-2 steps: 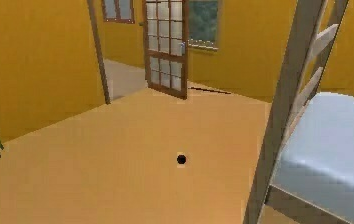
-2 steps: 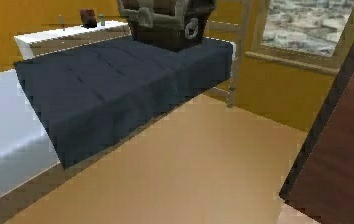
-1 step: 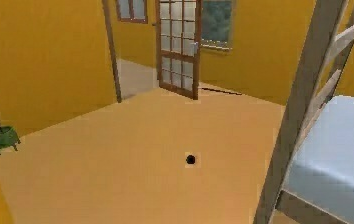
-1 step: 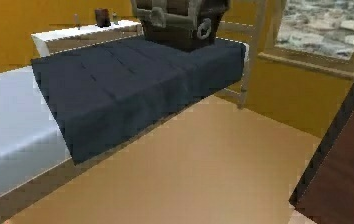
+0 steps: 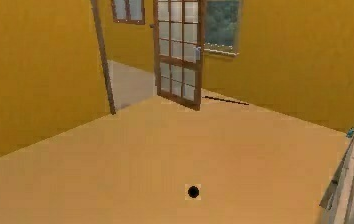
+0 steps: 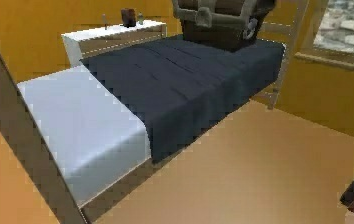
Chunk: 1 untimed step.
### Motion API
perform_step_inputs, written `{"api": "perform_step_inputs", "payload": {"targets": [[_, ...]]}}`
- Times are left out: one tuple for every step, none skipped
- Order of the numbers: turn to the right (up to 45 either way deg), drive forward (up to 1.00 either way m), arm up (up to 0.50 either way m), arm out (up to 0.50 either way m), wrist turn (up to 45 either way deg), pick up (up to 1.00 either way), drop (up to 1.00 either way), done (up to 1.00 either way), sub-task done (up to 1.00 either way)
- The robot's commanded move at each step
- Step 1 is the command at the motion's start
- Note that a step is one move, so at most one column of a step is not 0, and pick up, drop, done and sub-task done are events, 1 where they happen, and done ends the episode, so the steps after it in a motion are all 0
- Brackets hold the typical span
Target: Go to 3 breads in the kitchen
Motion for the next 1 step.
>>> {"api": "perform_step_inputs", "payload": {"targets": [[-21.0,0.0,0.0,0.0,0.0,0.0,0.0,0.0,0.0]]}}
